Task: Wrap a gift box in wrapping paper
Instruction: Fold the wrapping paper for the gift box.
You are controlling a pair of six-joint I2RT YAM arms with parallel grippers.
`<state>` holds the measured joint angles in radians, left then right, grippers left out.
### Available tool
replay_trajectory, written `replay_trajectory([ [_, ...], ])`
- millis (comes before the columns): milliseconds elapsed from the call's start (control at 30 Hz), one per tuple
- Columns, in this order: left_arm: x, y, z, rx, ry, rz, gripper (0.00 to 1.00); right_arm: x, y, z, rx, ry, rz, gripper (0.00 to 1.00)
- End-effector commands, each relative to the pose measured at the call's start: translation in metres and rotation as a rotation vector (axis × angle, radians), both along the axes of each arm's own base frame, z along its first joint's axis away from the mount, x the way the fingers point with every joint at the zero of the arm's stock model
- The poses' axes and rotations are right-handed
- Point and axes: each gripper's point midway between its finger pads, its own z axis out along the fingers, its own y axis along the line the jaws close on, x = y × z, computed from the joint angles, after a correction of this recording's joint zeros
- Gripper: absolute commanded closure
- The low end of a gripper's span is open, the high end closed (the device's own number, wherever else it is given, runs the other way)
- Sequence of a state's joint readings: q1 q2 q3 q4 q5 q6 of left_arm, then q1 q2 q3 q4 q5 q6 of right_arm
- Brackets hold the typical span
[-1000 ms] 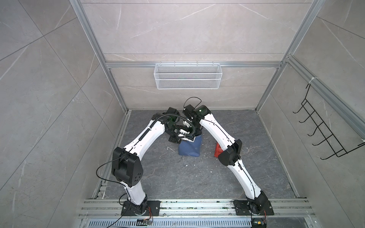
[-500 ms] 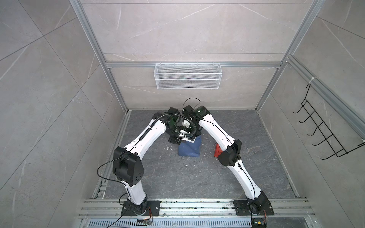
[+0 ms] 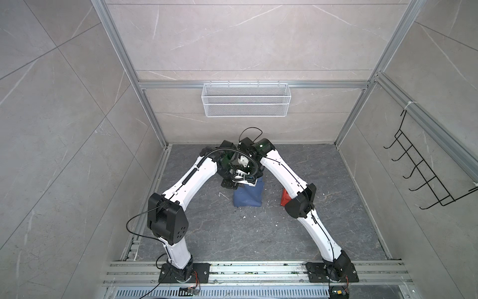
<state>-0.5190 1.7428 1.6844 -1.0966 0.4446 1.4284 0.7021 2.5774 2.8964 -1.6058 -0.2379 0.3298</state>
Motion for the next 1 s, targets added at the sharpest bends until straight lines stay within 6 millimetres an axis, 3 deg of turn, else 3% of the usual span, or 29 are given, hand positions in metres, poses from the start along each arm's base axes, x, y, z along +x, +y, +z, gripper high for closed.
replay_trajectory([
  [0,-0.003,-0.018,0.049,-0.161,-0.046,0.031,0.8,-0.022,-0.006,0.031,0.015,0.019,-0.013,0.95],
  [133,-0.014,-0.015,0.076,-0.199,0.004,0.111,0.7,-0.024,-0.009,0.085,0.133,-0.06,-0.022,0.85],
  [200,-0.024,-0.012,0.091,-0.218,0.045,0.146,0.66,-0.024,-0.019,0.109,0.159,-0.11,-0.031,0.84],
  [300,-0.033,-0.006,0.115,-0.247,0.077,0.225,0.56,-0.023,-0.045,0.136,0.149,-0.18,-0.075,0.82],
  [400,-0.037,0.004,0.134,-0.264,0.101,0.324,0.48,-0.022,-0.068,0.147,0.128,-0.228,-0.102,0.8],
  [433,-0.035,0.01,0.137,-0.27,0.117,0.383,0.44,-0.021,-0.076,0.143,0.108,-0.239,-0.115,0.8],
  [500,-0.024,0.022,0.139,-0.311,0.154,0.515,0.01,-0.016,-0.095,0.133,0.088,-0.26,-0.162,0.78],
  [600,0.004,0.054,0.135,-0.402,0.255,0.772,0.0,-0.012,-0.117,0.107,0.125,-0.236,-0.232,0.78],
  [700,0.031,0.089,0.105,-0.436,0.348,1.062,0.0,-0.011,-0.133,0.078,0.128,-0.231,-0.267,0.8],
  [767,0.03,0.098,0.082,-0.465,0.468,1.14,0.0,-0.013,-0.135,0.058,0.144,-0.223,-0.278,0.83],
  [867,0.024,0.106,0.063,-0.561,0.662,1.19,0.0,-0.015,-0.128,0.03,0.183,-0.188,-0.26,0.86],
  [967,0.022,0.11,0.031,-0.561,0.732,1.232,0.01,-0.013,-0.122,0.0,0.204,-0.171,-0.25,0.87],
])
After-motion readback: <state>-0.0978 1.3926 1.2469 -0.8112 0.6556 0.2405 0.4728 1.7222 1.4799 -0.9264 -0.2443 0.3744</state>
